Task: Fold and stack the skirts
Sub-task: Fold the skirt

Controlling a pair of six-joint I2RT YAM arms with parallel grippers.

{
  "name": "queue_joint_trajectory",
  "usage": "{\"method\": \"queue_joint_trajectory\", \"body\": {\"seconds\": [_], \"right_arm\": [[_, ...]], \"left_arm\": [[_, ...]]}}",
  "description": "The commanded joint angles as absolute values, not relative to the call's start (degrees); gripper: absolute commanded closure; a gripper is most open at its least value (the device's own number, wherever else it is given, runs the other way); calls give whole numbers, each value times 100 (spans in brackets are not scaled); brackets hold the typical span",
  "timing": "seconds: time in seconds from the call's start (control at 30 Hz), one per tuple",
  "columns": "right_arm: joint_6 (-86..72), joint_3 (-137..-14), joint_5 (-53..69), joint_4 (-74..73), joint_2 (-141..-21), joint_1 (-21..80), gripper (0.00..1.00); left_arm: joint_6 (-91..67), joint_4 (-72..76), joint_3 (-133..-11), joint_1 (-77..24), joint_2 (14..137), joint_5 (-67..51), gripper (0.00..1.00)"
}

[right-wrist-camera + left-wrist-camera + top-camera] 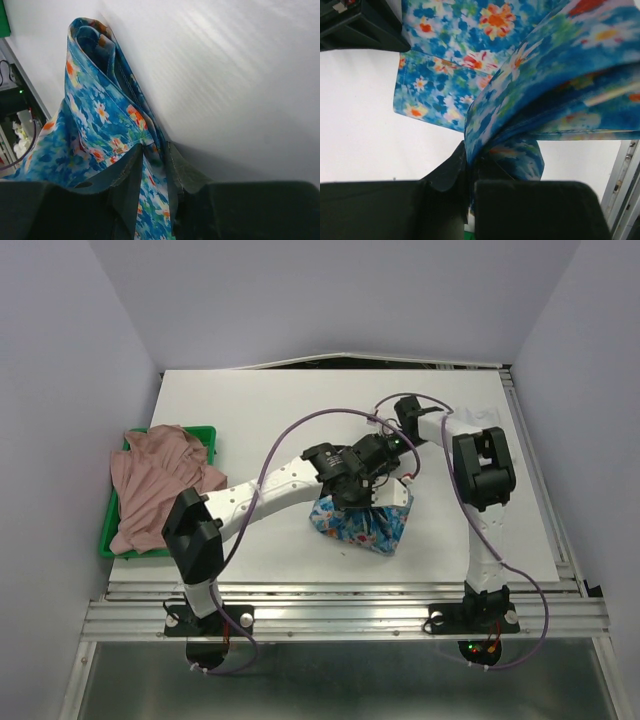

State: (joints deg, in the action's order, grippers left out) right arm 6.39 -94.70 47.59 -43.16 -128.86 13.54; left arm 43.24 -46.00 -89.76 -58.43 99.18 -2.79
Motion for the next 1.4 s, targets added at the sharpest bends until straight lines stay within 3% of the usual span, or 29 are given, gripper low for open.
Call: {"method": "queue_joint_trajectory", "body": {"seconds": [0.0, 0.5, 0.6, 0.67, 0.73, 0.77, 0.83, 0.87, 1.0, 1.27, 1.37], "right_arm": [[730, -9238, 4992, -4430, -12780, 1634, 69], [668, -9123, 5309, -4342, -12858, 1854, 69], [686, -9123, 5379, -4350, -12876, 1854, 69], [685, -9123, 5388, -4342, -12885, 1854, 69], [703, -9123, 5379, -4342, -12885, 1854, 69], [703, -9123, 5370, -4350, -12893, 1854, 69], [703, -9123, 5344, -4350, -12911, 1854, 69], [703, -9132, 5326, -4351, -12911, 1854, 69], [721, -9158, 5238, -4350, -12937, 1854, 69], [712, -9316, 4949, -4342, -12981, 1854, 68], [616, -9448, 4913, -4350, -12929, 1794, 68]], "left_arm": [[4570, -4439, -9342, -5792, 10028, -150, 100], [5256, -3700, -9343, -5388, 10801, -255, 99], [5379, -3569, -9360, -5291, 10951, -263, 85], [5423, -3446, -9360, -5239, 11039, -255, 68], [5432, -3358, -9387, -5168, 11109, -272, 62], [5432, -3323, -9395, -5159, 11109, -272, 48], [5397, -3235, -9404, -5115, 11057, -272, 41], [5327, -3191, -9396, -5124, 10996, -272, 31], [5081, -2875, -9282, -5080, 10478, -237, 19], [4167, -2574, -8667, -4748, 8992, -289, 9], [3947, -2812, -8053, -4553, 8562, -799, 10]]}}
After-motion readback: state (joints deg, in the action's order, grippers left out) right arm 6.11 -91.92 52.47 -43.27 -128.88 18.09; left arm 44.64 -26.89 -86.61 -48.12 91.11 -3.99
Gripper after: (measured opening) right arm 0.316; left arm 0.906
